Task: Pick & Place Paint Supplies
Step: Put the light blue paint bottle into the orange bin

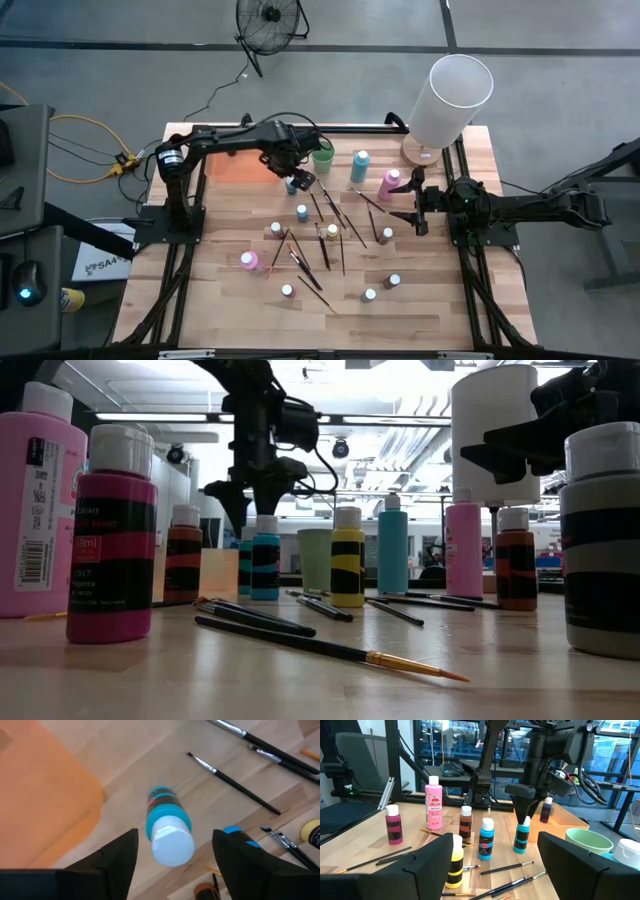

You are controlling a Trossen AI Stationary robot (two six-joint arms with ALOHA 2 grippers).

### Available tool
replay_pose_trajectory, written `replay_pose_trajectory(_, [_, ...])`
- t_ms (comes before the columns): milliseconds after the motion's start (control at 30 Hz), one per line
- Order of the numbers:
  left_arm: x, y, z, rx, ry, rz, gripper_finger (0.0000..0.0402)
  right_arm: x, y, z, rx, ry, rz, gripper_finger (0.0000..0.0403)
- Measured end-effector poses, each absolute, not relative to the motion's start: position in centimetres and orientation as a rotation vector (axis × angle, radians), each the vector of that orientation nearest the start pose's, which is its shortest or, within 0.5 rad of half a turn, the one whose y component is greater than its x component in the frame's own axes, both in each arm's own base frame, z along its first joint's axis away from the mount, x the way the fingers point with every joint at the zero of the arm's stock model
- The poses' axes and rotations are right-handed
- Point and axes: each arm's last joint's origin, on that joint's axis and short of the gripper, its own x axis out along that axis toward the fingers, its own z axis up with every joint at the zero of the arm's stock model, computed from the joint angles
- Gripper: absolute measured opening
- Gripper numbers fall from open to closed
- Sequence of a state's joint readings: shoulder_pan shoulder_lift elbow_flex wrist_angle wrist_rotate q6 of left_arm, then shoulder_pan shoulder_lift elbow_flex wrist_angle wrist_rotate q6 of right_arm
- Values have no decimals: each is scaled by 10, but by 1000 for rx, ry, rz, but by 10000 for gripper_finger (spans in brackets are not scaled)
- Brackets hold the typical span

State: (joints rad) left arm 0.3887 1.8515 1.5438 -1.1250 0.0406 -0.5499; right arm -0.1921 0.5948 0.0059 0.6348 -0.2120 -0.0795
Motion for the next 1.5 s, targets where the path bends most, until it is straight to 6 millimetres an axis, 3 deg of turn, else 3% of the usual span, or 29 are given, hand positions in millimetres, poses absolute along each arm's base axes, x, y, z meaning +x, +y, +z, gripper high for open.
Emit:
replay_pose_trajectory(533, [335, 134, 233, -736, 1354, 679, 206, 133, -20, 169, -88, -44, 19, 286])
replay_pose_trajectory(900, [334, 134, 234, -727, 1366, 679, 116, 133, -20, 169, -88, -43, 19, 286])
replay_pose_trajectory(1100, [332, 134, 235, -738, 1387, 672, 115, 133, -20, 169, -88, -43, 19, 286])
replay_pose_trajectory(1267, [331, 132, 254, -750, 1424, 651, 115, 133, -20, 169, -88, -43, 19, 286])
replay_pose_trajectory(1500, [325, 133, 308, -655, 1439, 631, 115, 133, -20, 169, -88, -43, 19, 286])
